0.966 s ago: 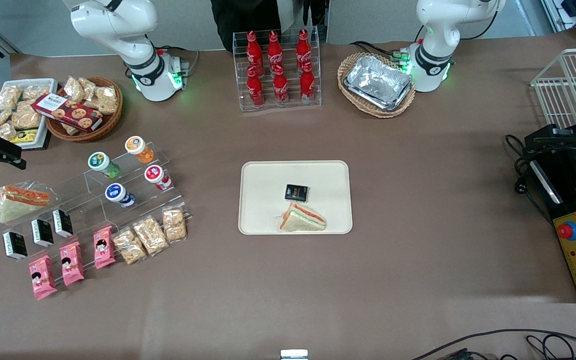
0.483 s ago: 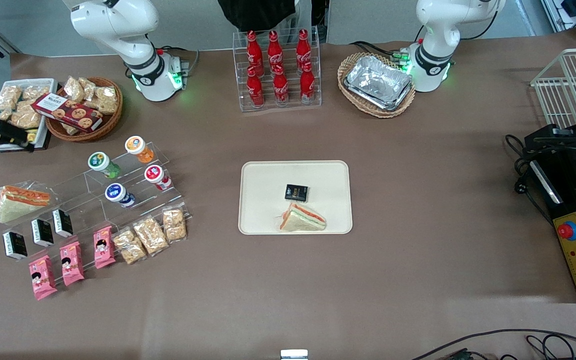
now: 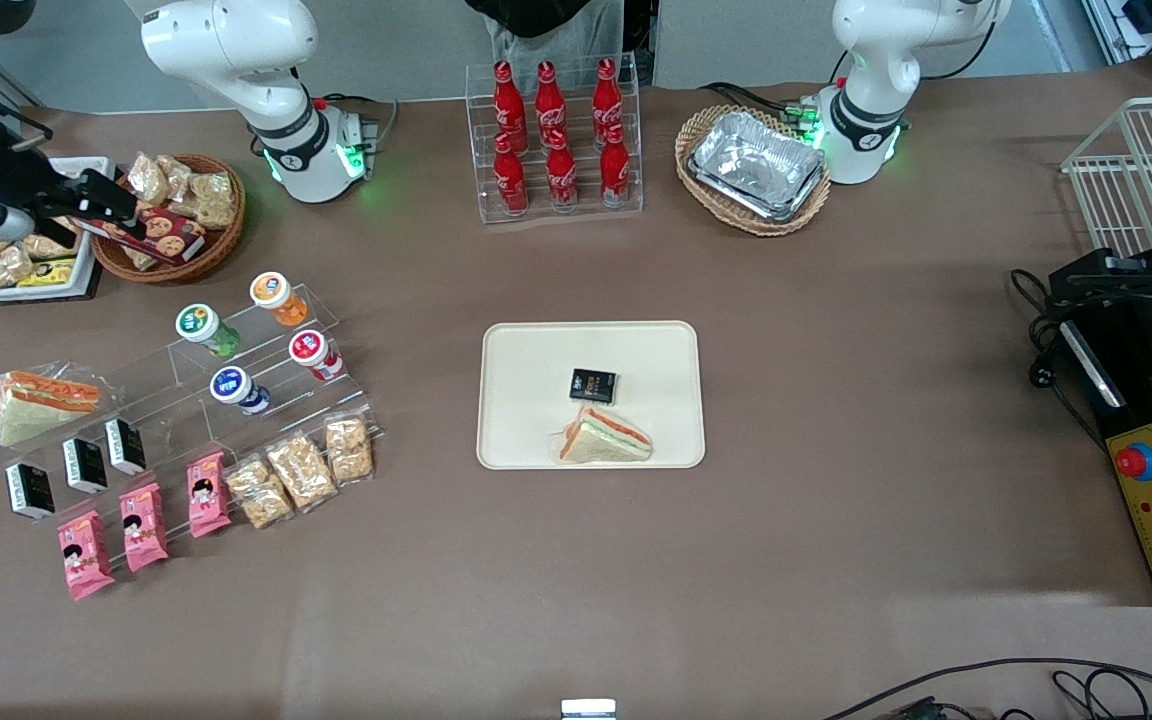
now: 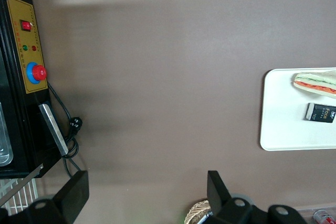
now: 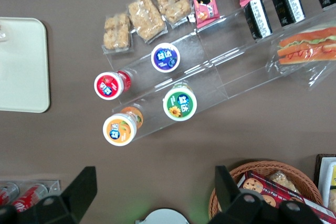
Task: Place green gum on tray
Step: 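Move the right gripper over the green-capped yogurt bottle in the rack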
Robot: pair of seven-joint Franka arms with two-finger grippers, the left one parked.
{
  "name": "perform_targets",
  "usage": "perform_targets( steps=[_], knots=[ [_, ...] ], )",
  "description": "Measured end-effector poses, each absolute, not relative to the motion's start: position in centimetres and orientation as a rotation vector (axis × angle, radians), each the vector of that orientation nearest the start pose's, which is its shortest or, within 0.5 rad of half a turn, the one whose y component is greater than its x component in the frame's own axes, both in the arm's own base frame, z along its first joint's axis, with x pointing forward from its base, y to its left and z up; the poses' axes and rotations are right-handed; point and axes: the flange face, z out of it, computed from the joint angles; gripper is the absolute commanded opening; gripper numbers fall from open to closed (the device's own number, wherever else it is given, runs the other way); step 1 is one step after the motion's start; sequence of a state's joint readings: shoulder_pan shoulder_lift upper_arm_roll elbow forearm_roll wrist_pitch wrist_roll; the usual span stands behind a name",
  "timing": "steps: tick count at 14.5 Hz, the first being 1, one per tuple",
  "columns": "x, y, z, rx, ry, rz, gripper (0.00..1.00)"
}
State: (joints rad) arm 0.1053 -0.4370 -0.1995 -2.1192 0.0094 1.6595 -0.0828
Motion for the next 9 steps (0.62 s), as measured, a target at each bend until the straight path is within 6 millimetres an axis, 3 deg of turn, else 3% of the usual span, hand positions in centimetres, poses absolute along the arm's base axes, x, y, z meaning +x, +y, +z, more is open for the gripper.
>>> perform_targets(
  steps=[3, 9],
  knots=[
    [42.0, -4.7, 55.2, -3.08, -0.034, 0.048, 1.0],
    [42.5, -3.6, 43.4, -3.1, -0.049, 0.08, 1.0]
  ],
)
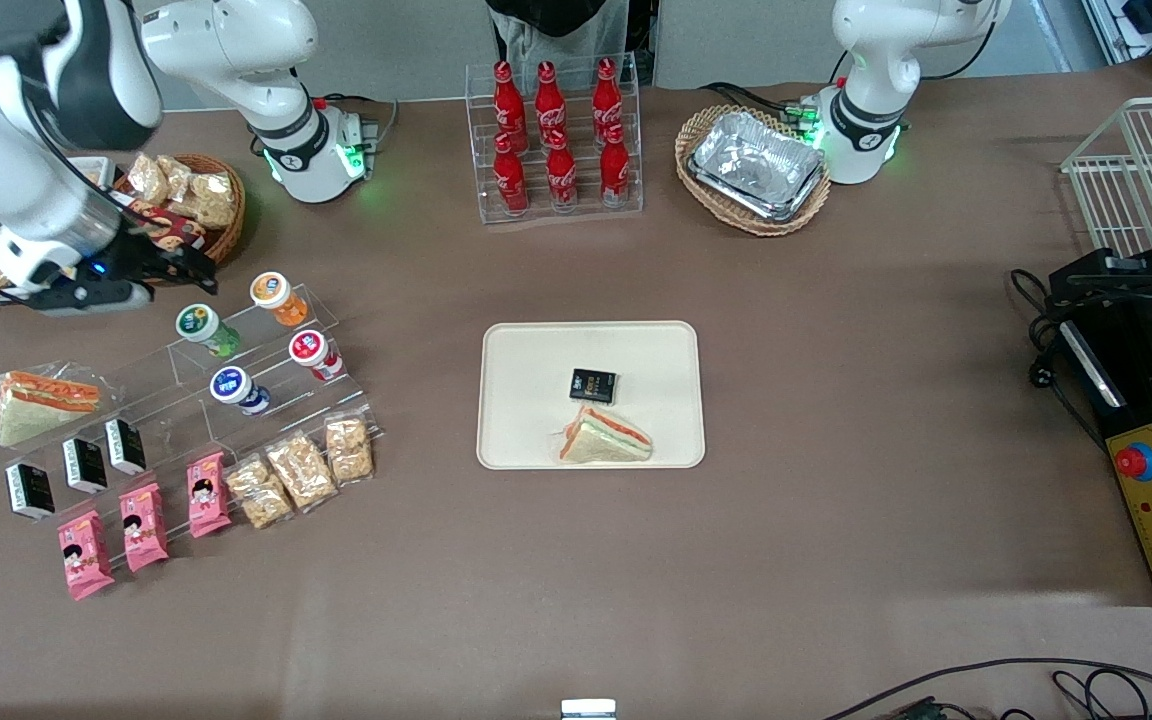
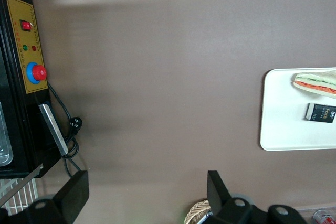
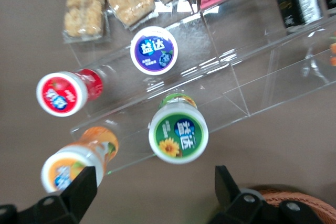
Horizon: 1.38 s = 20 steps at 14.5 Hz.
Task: Place green gum on tray
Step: 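Move the right gripper over the green-capped yogurt bottle in the rack, then close the right gripper on the green-capped bottle and lift it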
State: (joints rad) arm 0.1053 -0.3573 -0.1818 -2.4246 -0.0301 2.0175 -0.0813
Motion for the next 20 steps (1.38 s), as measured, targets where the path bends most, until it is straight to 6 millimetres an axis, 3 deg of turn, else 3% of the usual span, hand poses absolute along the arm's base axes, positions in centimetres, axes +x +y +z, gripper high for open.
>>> perform_targets(
  steps=[3, 7, 10, 13, 15, 18, 20],
  knots=[
    [43.5, -3.5, 40.1, -3.109, -0.045, 0.105, 1.0],
    [43.8, -4.4, 37.5, -3.115, -0.01, 0.114, 0.93],
    [44.0, -5.2, 36.9, -3.117, 0.019, 0.111, 0.47],
    [44.2, -5.6, 36.5, -3.12, 0.033, 0.099, 0.17],
    [44.3, -5.6, 36.5, -3.121, 0.033, 0.096, 0.08],
    [44.4, -5.7, 36.9, -3.122, 0.03, 0.077, 0.06],
    [44.8, -5.7, 38.8, -3.124, 0.016, 0.045, 0.06]
  ],
)
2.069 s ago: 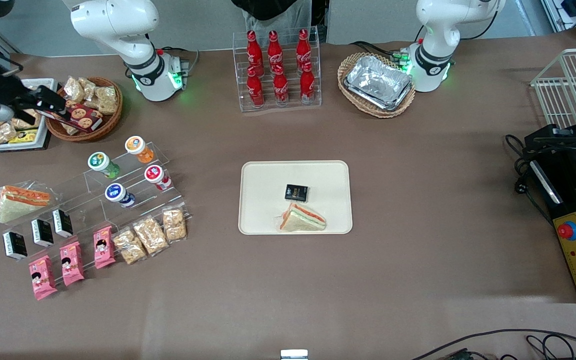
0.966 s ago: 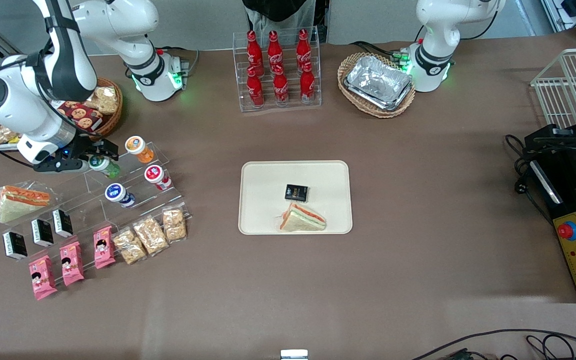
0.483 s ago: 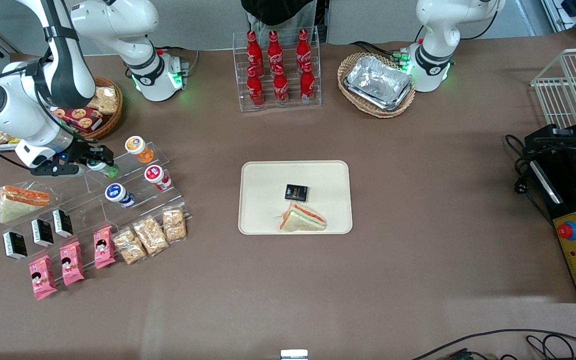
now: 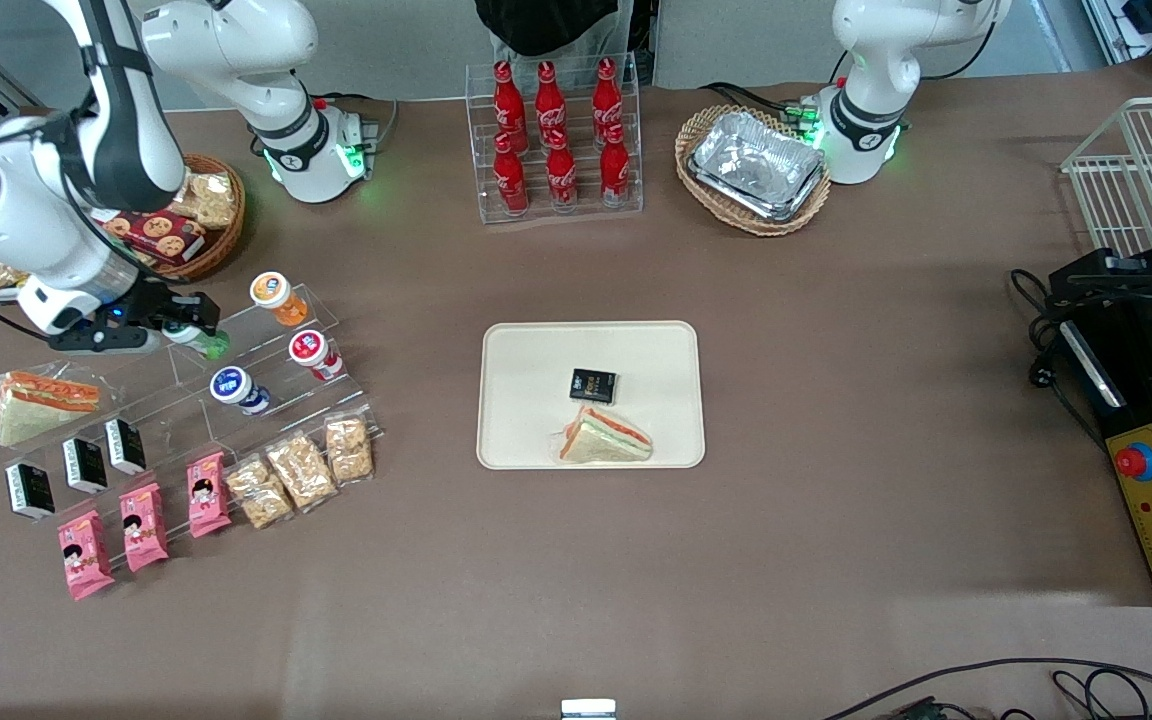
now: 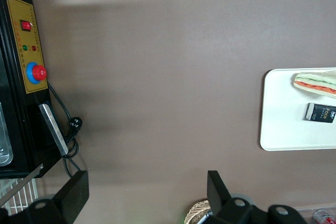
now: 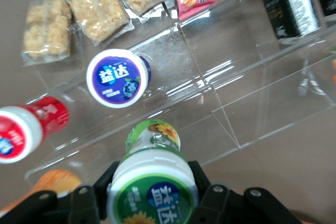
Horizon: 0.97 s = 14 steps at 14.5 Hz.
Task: Place green gum on tray
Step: 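Close the right gripper on the green-capped bottle and lift it, then carry the green-capped bottle with the right gripper over the cream tray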
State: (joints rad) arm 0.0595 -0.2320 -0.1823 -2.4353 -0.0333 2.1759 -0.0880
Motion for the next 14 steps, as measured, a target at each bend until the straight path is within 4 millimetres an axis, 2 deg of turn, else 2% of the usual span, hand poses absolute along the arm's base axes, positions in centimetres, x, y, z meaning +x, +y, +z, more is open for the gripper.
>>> perform_targets(
  steps=[1, 3, 5, 6, 7, 8, 10, 12, 14],
  knots=[
    [45.0, -5.6, 40.7, -3.13, -0.006, 0.064, 0.06],
    [45.4, -4.9, 46.6, -3.151, -0.064, 0.109, 0.06],
    [45.5, -2.3, 53.3, -3.17, -0.134, 0.117, 0.06],
    [45.4, -0.3, 56.1, -3.183, -0.147, 0.111, 0.06],
    [45.1, 1.9, 58.0, -3.192, -0.138, 0.107, 0.06],
    [44.7, 4.6, 59.3, -3.195, -0.115, 0.105, 0.06],
    [43.7, 11.2, 60.3, -3.19, -0.05, 0.091, 0.06],
    [42.0, 18.1, 59.8, -3.193, 0.015, 0.088, 0.06],
    [40.2, 24.8, 58.5, -3.179, 0.072, 0.071, 0.05]
  ],
)
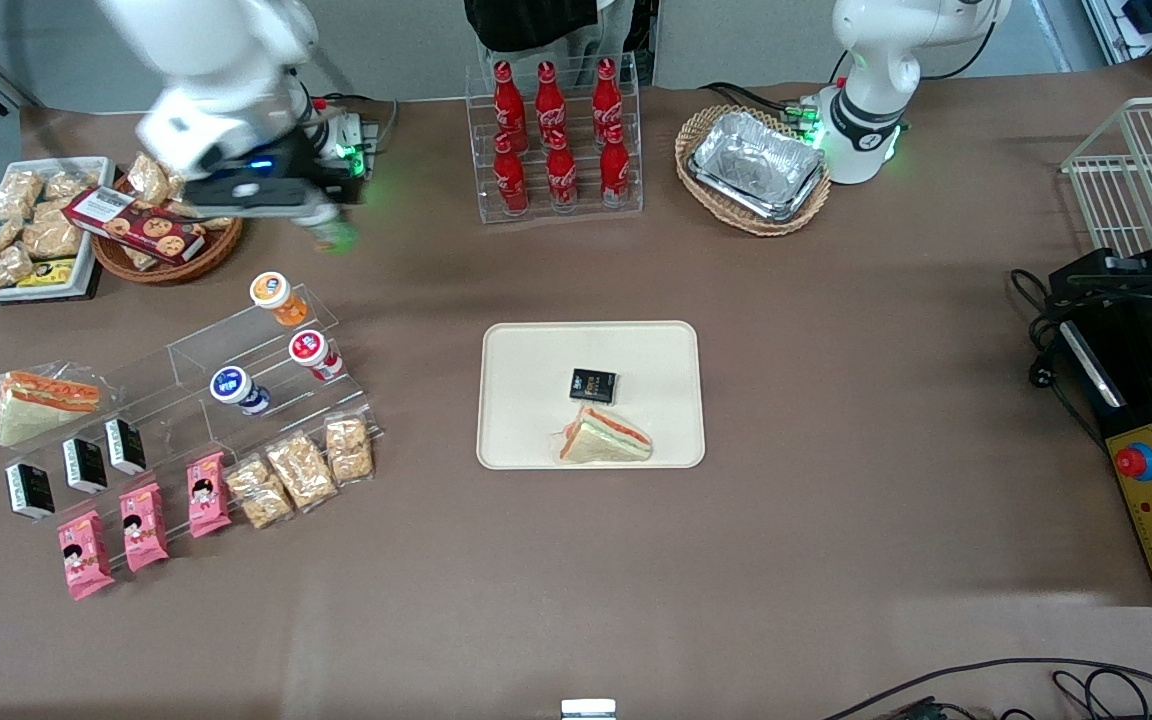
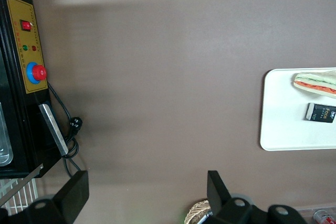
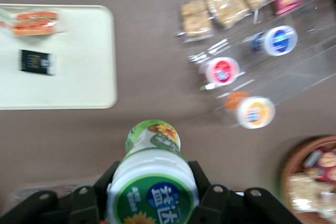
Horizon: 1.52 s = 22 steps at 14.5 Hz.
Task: Place green gum on tray
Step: 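Carry the green-capped bottle with the right gripper over the cream tray, then lower the bottle onto the tray beside the tissue pack and open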
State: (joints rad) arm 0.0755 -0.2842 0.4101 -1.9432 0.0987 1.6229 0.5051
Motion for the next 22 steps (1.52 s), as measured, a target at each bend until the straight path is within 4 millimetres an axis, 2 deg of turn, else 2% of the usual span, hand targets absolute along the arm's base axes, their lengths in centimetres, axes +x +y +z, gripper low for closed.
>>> perform_targets(
  steps=[2, 4, 6, 8, 12, 16, 18, 22],
  knots=[
    [39.0, 30.8, 56.0, -3.166, 0.116, 0.034, 0.05],
    [37.8, 36.2, 51.9, -3.138, 0.109, 0.033, 0.05],
    [37.1, 39.6, 47.0, -3.086, 0.105, 0.043, 0.05],
    [36.3, 41.6, 41.7, -3.044, 0.121, 0.043, 0.05],
    [34.6, 44.3, 31.8, -3.141, 0.116, -0.017, 0.05],
    [34.3, 45.4, 24.5, -3.135, 0.142, -0.075, 0.05],
    [35.4, 45.1, 22.5, -3.119, 0.172, -0.078, 0.05],
    [38.4, 44.4, 22.1, -3.103, 0.249, -0.088, 0.05]
  ],
)
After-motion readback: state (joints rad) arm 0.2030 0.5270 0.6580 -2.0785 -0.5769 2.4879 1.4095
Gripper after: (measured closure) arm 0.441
